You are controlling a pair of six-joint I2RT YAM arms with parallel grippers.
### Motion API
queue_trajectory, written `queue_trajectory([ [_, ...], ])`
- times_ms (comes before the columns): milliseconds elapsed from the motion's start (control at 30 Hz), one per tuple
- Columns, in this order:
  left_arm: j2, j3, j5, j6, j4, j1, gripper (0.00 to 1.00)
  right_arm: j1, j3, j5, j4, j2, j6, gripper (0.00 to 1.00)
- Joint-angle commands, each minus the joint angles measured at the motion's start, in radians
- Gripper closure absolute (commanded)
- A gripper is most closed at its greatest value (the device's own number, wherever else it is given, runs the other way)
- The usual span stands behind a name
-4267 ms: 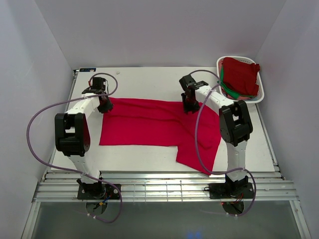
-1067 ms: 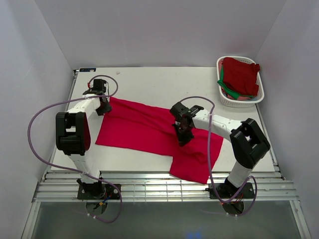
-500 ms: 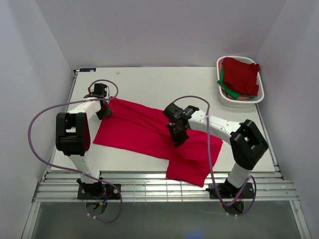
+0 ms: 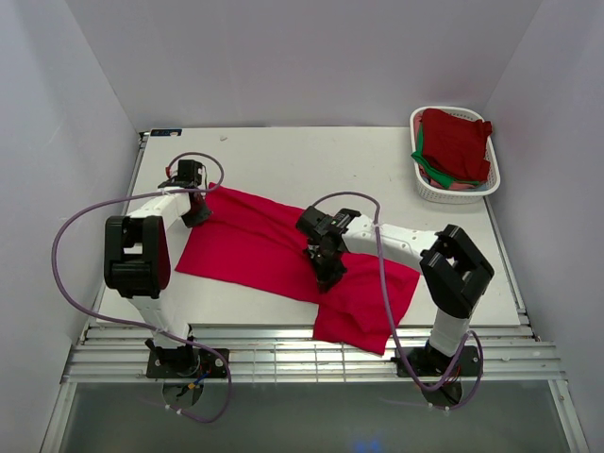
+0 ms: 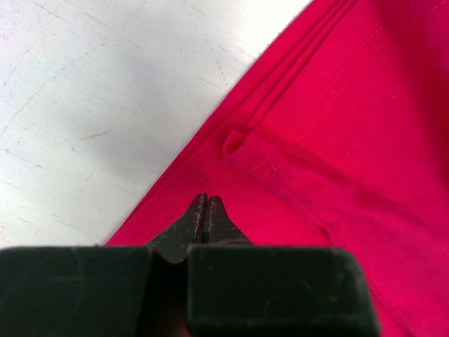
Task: Fold and stack the t-shirts
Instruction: Fold the flattened tshirt in 1/3 of the way
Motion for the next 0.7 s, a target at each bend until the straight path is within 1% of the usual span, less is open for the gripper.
queue_trajectory([
  [0,-0.075,-0.002,-0.030,0.000,-0.005,0.002,1.00,0.028,0.049,-0.061,0.004,0.007,-0.027,0.77],
  [100,-0.089,0.000,-0.051,0.001,-0.017,0.002,1.00,0.045,0.069,-0.060,0.001,-0.008,-0.036,0.72],
  [133,-0.092,0.001,-0.056,0.001,-0.023,0.002,1.00,0.046,0.074,-0.031,-0.002,-0.024,-0.035,0.69],
  [167,-0.096,0.004,-0.064,0.001,-0.028,0.002,1.00,0.048,0.083,-0.006,-0.014,-0.033,-0.029,0.68],
  [200,-0.100,0.009,-0.067,0.001,-0.031,0.002,0.99,0.046,0.087,0.027,-0.023,-0.044,-0.007,0.68],
  [233,-0.110,0.012,-0.074,0.000,-0.041,0.002,0.99,0.046,0.093,0.107,-0.032,-0.067,0.002,0.64],
  [300,-0.121,0.023,-0.093,-0.003,-0.051,0.002,0.98,0.043,0.095,0.193,-0.045,-0.088,0.029,0.60],
  [333,-0.133,0.026,-0.094,-0.003,-0.054,0.002,0.98,0.040,0.094,0.262,-0.046,-0.105,0.036,0.57],
  [400,-0.138,0.035,-0.078,-0.013,-0.052,0.002,0.97,0.005,0.078,0.299,-0.051,-0.111,0.051,0.57],
  [433,-0.139,0.041,-0.062,-0.017,-0.045,0.002,0.95,-0.013,0.071,0.324,-0.052,-0.113,0.075,0.58],
  [467,-0.129,0.047,-0.047,-0.022,-0.040,0.002,0.93,-0.057,0.061,0.333,-0.052,-0.114,0.083,0.60],
  [500,-0.124,0.056,-0.030,-0.025,-0.037,0.002,0.89,-0.082,0.052,0.344,-0.049,-0.114,0.091,0.64],
  [533,-0.118,0.078,-0.001,-0.029,-0.026,0.002,0.87,-0.102,0.037,0.376,-0.045,-0.113,0.097,0.78],
  [567,-0.106,0.088,0.011,-0.034,-0.020,0.002,0.86,-0.143,0.031,0.396,-0.040,-0.113,0.097,0.88],
  [600,-0.100,0.099,0.018,-0.042,-0.014,0.002,0.84,-0.165,0.028,0.416,-0.039,-0.107,0.097,0.92],
  [667,-0.083,0.133,0.031,-0.043,-0.003,0.002,0.82,-0.212,0.026,0.463,-0.028,-0.096,0.080,0.92],
])
